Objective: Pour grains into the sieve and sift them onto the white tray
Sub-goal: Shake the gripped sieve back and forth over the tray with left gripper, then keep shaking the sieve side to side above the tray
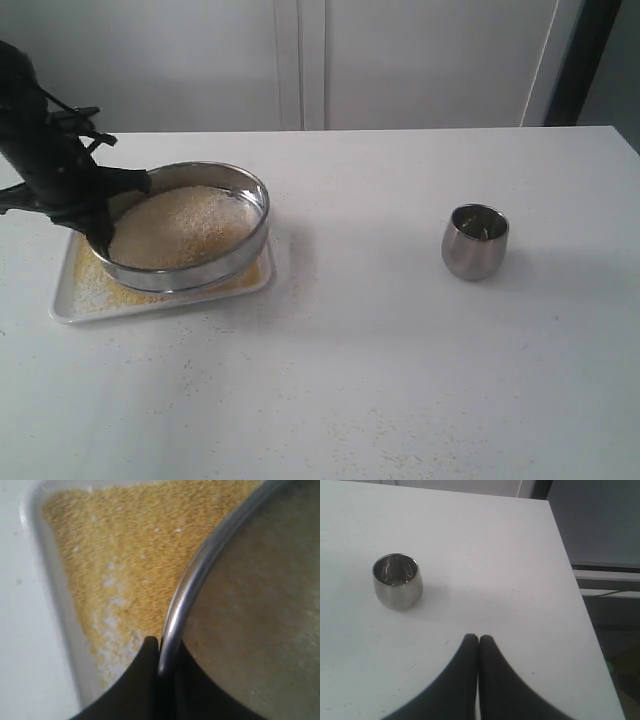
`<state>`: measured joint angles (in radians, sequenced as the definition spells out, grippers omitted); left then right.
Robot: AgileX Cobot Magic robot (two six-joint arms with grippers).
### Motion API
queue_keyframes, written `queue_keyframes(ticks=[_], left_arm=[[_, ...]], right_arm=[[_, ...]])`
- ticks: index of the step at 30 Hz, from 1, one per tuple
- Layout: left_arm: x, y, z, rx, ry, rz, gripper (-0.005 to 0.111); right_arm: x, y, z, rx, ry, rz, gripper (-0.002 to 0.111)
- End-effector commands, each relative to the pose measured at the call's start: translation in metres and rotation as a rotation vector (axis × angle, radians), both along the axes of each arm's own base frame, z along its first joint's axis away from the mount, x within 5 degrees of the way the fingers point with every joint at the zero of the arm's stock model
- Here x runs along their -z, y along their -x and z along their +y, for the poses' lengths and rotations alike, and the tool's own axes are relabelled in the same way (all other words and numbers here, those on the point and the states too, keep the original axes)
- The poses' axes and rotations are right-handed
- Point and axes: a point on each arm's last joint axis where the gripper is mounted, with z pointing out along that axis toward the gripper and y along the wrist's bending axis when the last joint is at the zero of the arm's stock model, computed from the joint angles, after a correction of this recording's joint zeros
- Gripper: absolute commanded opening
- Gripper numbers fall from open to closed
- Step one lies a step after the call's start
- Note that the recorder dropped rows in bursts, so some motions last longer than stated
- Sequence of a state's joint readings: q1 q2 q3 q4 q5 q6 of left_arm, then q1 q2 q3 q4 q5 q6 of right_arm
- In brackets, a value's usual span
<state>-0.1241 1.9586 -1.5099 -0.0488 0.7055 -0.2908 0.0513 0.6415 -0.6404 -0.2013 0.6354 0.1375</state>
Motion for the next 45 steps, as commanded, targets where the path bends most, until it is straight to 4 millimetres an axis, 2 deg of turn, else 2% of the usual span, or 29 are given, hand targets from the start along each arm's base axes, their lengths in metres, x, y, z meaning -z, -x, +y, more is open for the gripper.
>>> queue_keyframes(ticks=[1,4,6,7,9,11,12,13,16,17,18,20,22,24,27,29,30,32,34,35,36,38,40,41,43,45], left_arm=[[-0.011,-0.003,0.025,-0.148,0.045,-0.021,0.0],[-0.001,-0.004,-0.017,0.017,0.132,-0.032,0.0],[-0.003,-0.003,-0.024,0.079,0.08,-0.045,0.0],[-0.009,-0.003,-0.018,0.063,0.032,-0.05,0.0],[-0.02,-0.005,0.011,-0.054,-0.072,-0.055,0.0],[-0.027,-0.005,0.033,-0.207,-0.028,-0.049,0.0],[-0.025,-0.005,0.031,-0.19,0.005,-0.048,0.0],[-0.02,-0.007,0.021,-0.144,0.07,-0.052,0.0],[-0.007,-0.005,-0.021,0.038,0.117,-0.039,0.0],[-0.006,-0.004,-0.024,0.065,0.091,-0.042,0.0],[-0.009,-0.004,-0.021,0.065,0.054,-0.054,0.0],[-0.018,-0.005,0.005,-0.034,-0.063,-0.051,0.0],[-0.021,-0.004,0.029,-0.165,-0.048,-0.022,0.0],[-0.012,-0.004,0.024,-0.137,0.023,-0.004,0.0],[0.0,-0.004,-0.013,0.022,0.112,-0.009,0.0],[-0.002,-0.004,-0.02,0.081,0.068,-0.018,0.0],[-0.007,-0.005,-0.015,0.068,0.032,-0.021,0.0],[-0.016,-0.005,0.011,-0.031,-0.053,-0.019,0.0],[-0.019,-0.005,0.031,-0.157,-0.028,-0.005,0.0],[-0.017,-0.004,0.028,-0.164,0.014,0.004,0.0],[-0.011,-0.005,0.016,-0.131,0.074,-0.004,0.0],[-0.001,-0.004,-0.023,0.032,0.147,-0.036,0.0],[0.001,-0.003,-0.035,0.126,0.058,-0.051,0.0],[-0.001,-0.004,-0.026,0.061,-0.009,-0.039,0.0],[-0.011,-0.006,0.008,-0.101,-0.139,-0.025,0.0],[-0.016,-0.006,0.033,-0.205,-0.12,-0.007,0.0]], right_arm=[[0.001,0.0,-0.001,0.004,0.003,-0.002,0.0],[0.0,0.0,-0.001,0.003,0.003,-0.006,0.0],[0.0,0.0,-0.001,0.003,0.003,-0.006,0.0],[0.0,0.0,-0.001,0.003,0.003,-0.004,0.0],[0.0,0.0,-0.001,0.003,0.003,-0.006,0.0],[0.0,0.0,-0.001,0.003,0.003,-0.006,0.0],[0.0,0.0,-0.001,0.003,0.003,-0.004,0.0],[0.0,0.0,-0.001,0.002,0.003,-0.008,0.0],[0.0,0.0,-0.001,0.002,0.003,-0.008,0.0],[0.0,0.0,-0.001,0.002,0.003,-0.008,0.0],[0.0,0.0,-0.001,0.002,0.003,-0.01,0.0],[0.0,0.0,-0.001,0.002,0.003,-0.008,0.0],[0.0,0.0,-0.001,0.002,0.003,-0.008,0.0],[0.0,0.0,-0.001,0.003,0.003,-0.005,0.0],[0.0,0.0,-0.001,0.003,0.003,-0.005,0.0],[0.0,0.0,-0.001,0.003,0.003,-0.006,0.0],[0.0,0.0,-0.001,0.003,0.003,-0.006,0.0],[0.0,0.0,-0.001,0.016,-0.02,-0.008,0.0],[0.0,0.0,-0.001,0.012,-0.012,-0.007,0.0],[0.0,0.0,-0.001,0.012,-0.012,-0.008,0.0],[0.0,0.0,-0.001,0.012,-0.012,-0.008,0.0],[0.0,0.0,-0.001,0.011,-0.012,-0.01,0.0],[0.0,0.0,-0.001,0.011,-0.012,-0.01,0.0],[0.0,0.0,-0.001,0.011,-0.012,-0.01,0.0],[0.0,0.0,-0.001,0.011,-0.012,-0.01,0.0],[0.0,0.0,-0.001,0.011,-0.012,-0.012,0.0]])
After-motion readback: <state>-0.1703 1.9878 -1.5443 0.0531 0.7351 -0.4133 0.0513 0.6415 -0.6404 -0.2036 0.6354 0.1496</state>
